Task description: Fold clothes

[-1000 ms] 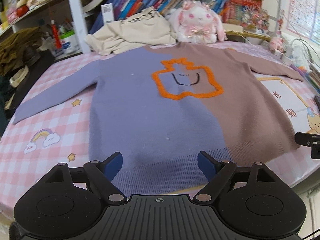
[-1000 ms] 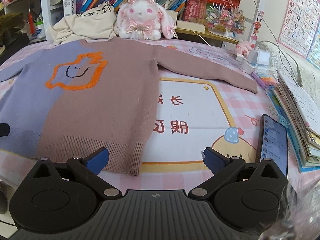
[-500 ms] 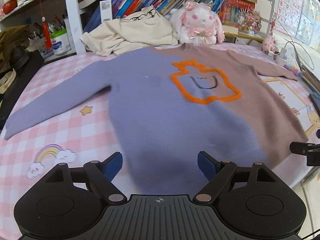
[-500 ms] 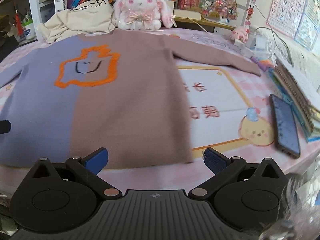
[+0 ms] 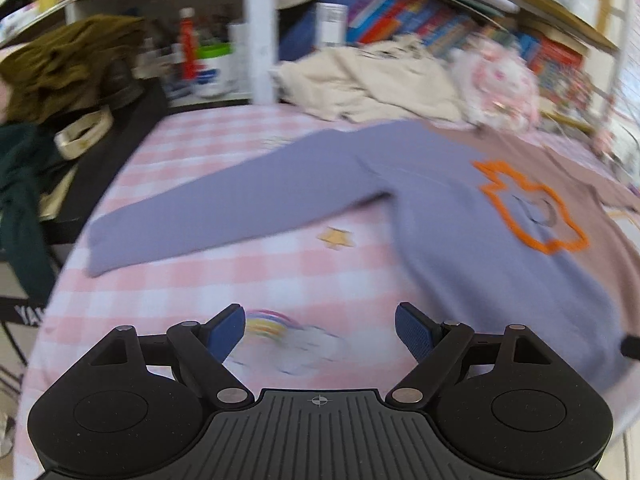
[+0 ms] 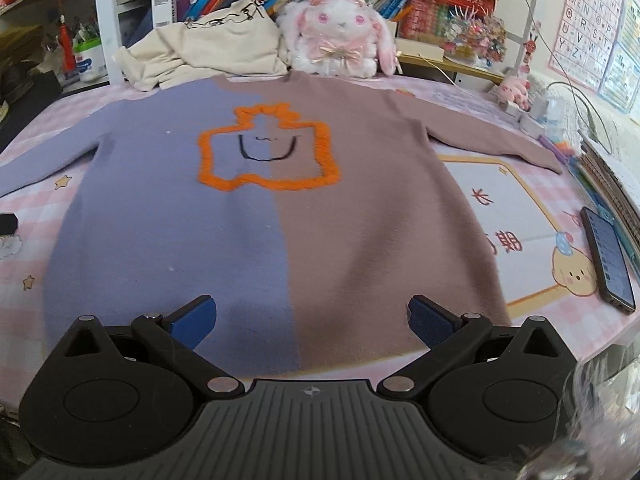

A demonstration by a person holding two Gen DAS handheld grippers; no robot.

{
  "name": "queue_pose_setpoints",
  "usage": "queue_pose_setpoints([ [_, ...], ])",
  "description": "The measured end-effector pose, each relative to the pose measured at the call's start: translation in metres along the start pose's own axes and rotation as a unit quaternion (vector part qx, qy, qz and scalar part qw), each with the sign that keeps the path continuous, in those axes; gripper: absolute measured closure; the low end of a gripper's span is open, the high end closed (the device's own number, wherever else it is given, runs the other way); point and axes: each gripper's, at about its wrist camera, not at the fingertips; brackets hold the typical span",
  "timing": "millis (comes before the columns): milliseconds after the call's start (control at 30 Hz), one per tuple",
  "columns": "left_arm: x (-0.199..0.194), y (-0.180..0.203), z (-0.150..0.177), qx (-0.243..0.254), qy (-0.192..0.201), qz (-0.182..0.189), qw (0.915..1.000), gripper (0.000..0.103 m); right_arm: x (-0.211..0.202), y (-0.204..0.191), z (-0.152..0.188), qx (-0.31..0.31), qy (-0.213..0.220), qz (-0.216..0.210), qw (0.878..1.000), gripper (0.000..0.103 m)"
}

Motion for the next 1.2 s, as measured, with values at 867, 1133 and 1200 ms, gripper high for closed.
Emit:
queue_pose_setpoints([
  [867, 0.046, -0.12, -0.015, -0.202, 0.079, -0.099, 0.9712, 0.021, 0.011, -0.012, -0.019, 0.003, 0.003, 0.023, 1.0, 0.0],
  [1133, 0.053, -0.137, -0.014, -0.288, 0.1, -0.06, 0.9507, 0.022, 0.011, -0.004, -0.02, 0.01, -0.002, 0.033, 0.999, 0.0],
  [1200, 0.055, -0.133, -0.015, -0.296, 0.1, -0.035, 0.9494, 0.022, 0.012, -0.002, -0.02, 0.013, -0.005, 0.033, 0.999, 0.0],
])
Point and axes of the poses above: each gripper's, at about its wrist camera, not at the fingertips, and x roughly the way its jaws point, y to its right, z to its underside, and after that the axes turned 3 degrees about -y, right-handed
